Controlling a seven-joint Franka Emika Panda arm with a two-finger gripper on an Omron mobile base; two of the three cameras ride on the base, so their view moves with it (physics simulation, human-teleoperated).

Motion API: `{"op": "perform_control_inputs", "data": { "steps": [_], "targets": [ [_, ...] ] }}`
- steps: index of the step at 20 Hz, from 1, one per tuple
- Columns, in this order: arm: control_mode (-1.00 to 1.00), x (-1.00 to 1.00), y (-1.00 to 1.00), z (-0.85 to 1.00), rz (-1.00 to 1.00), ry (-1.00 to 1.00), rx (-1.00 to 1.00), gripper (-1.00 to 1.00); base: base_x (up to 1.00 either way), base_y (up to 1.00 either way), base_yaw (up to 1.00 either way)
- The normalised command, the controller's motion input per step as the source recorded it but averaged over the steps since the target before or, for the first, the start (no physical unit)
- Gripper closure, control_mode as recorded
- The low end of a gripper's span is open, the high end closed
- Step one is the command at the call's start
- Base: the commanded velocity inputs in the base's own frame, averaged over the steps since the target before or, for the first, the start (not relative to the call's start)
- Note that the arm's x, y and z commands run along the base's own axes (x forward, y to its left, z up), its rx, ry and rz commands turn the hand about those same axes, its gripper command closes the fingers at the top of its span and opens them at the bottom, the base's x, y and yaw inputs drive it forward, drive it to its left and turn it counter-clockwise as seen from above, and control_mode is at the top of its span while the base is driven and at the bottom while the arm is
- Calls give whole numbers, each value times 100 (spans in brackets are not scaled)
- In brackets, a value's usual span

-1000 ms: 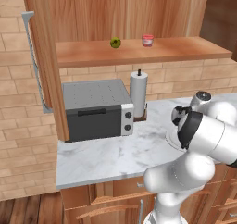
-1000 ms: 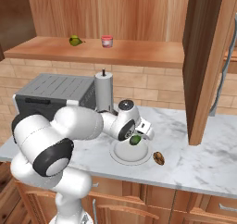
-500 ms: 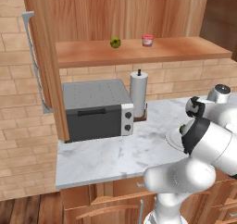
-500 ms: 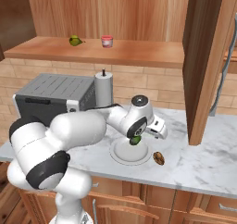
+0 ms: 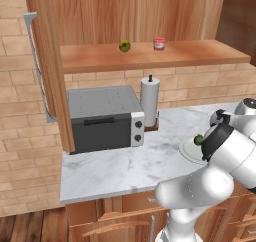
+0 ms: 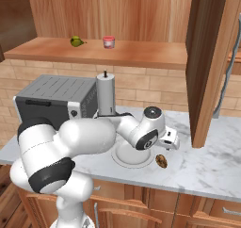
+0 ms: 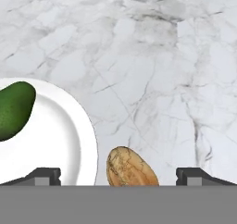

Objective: Pick the avocado and bread from the counter and place them on the plate. Then pick the jam from the cabinet and place it next to the plate. Lastly close the cabinet door.

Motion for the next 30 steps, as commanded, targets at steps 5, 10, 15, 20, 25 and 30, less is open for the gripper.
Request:
{"op": "perform_control_inputs", "data": {
  "steps": [5, 10, 15, 20, 25, 30],
  "targets": [
    [-100, -6, -17, -19, 17, 3, -2, -100, 0, 0, 0],
    [-100, 0, -10, -19, 13, 4, -5, -100, 0, 0, 0],
    [-100, 0, -3, -28, 13, 13, -6, -100, 0, 0, 0],
    [-100, 0, 0, -14, 6, 5, -2, -100, 0, 0, 0],
    [-100, 0, 0, -20, 0, 3, 0, -100, 0, 0, 0],
    [-100, 0, 0, -21, 0, 2, 0, -100, 0, 0, 0]
  ]
}}
